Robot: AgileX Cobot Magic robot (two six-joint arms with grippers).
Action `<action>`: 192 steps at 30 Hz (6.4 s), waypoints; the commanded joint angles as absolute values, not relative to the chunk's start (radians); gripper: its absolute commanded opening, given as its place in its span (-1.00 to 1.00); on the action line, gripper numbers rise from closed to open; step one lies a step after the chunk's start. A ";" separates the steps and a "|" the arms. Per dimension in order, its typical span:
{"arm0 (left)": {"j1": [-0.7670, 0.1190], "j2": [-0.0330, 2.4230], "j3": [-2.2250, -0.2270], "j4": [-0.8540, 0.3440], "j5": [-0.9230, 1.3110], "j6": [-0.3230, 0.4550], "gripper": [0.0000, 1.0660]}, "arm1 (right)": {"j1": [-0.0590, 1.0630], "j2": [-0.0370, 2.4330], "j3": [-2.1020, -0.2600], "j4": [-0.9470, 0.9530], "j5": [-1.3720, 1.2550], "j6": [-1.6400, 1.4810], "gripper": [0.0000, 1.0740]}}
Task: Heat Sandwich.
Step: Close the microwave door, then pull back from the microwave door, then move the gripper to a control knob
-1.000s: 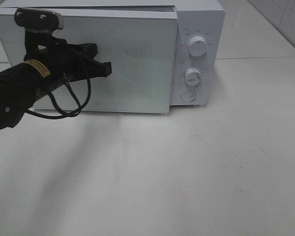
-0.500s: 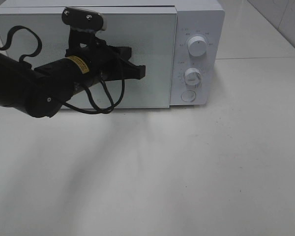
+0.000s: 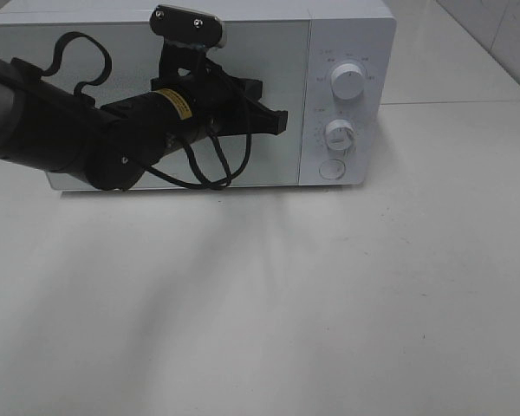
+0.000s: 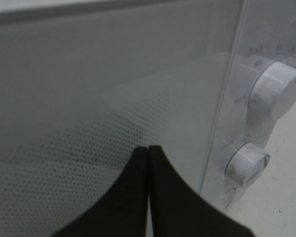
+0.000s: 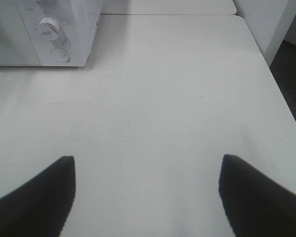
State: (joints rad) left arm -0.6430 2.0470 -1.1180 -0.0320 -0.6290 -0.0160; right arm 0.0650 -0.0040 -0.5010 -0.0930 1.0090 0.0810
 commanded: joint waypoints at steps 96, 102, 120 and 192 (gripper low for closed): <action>0.002 0.607 -0.639 -0.064 1.159 0.000 0.83 | 0.061 -0.031 -0.499 -0.094 0.994 0.069 0.41; 0.002 0.404 -0.563 -0.062 1.131 0.000 0.83 | 0.061 -0.031 -0.499 -0.094 0.994 0.069 0.41; 0.002 -0.032 -0.516 -0.064 1.074 0.000 0.83 | 0.061 -0.031 -0.499 -0.095 0.994 0.072 0.41; 0.002 -0.027 -0.516 -0.064 1.074 0.000 0.83 | 0.061 0.247 -0.534 -0.097 0.726 0.072 0.51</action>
